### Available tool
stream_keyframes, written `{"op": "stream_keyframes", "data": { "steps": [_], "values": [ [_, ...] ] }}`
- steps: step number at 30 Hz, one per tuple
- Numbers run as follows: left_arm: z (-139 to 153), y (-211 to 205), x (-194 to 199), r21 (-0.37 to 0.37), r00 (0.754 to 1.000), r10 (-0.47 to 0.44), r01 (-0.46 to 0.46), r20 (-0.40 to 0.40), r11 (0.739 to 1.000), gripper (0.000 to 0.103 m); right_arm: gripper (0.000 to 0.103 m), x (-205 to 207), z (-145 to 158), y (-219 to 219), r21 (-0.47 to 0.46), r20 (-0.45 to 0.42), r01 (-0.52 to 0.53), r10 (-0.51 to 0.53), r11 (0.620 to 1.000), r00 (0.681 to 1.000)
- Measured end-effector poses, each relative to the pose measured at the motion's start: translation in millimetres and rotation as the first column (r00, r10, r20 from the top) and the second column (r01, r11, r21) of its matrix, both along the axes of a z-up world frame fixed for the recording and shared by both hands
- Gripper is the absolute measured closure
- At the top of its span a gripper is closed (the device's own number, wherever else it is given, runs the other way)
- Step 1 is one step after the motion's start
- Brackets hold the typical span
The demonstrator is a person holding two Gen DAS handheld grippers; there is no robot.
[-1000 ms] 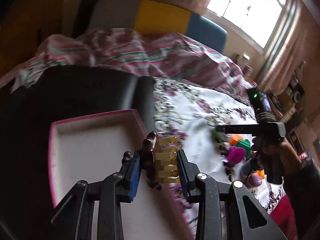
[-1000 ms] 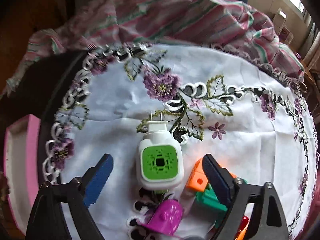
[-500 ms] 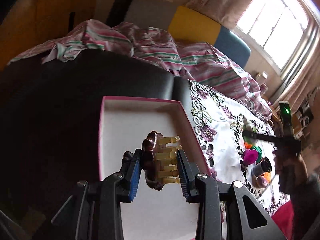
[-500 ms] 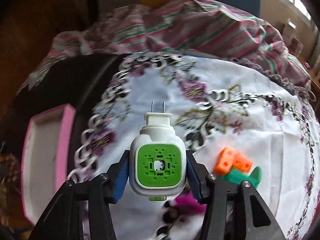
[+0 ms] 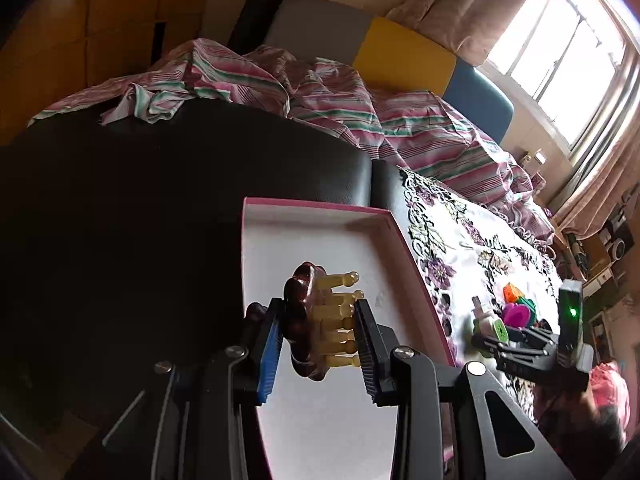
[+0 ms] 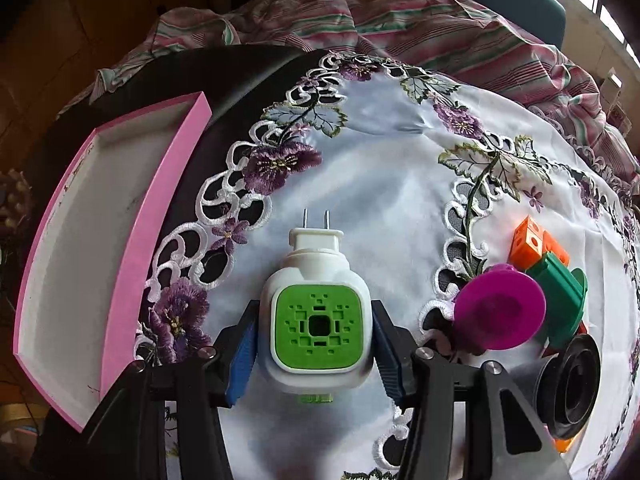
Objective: Organize rigid objects
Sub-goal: 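Carry the claw clip into the pink tray and open the left tool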
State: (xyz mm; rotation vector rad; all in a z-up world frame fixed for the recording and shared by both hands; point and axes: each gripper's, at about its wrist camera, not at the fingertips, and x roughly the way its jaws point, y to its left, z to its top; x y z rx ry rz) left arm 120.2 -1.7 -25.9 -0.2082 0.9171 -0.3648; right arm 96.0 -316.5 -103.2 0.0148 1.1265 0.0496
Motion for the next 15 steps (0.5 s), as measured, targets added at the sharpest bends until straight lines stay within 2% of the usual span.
{"op": "stream_keyframes", "data": {
  "steps": [4, 7, 15],
  "values": [
    [-4, -13, 29, -0.005, 1.0, 0.007, -0.007, -0.025, 1.0, 0.068, 0.05, -2, -1, -4, 0.031, 0.025, -0.006, 0.005, 0.999, 1.0],
    [-11, -24, 52, 0.03, 0.999, 0.019, -0.018, -0.031, 0.999, 0.068, 0.05, -3, -1, -10, 0.064, 0.034, 0.004, -0.006, 0.998, 0.999],
    [-46, -37, 108, 0.09, 0.991, 0.077, -0.068, -0.105, 0.994, 0.066, 0.05, -2, -1, -5, 0.034, 0.042, -0.008, 0.007, 0.999, 0.999]
  ]
}}
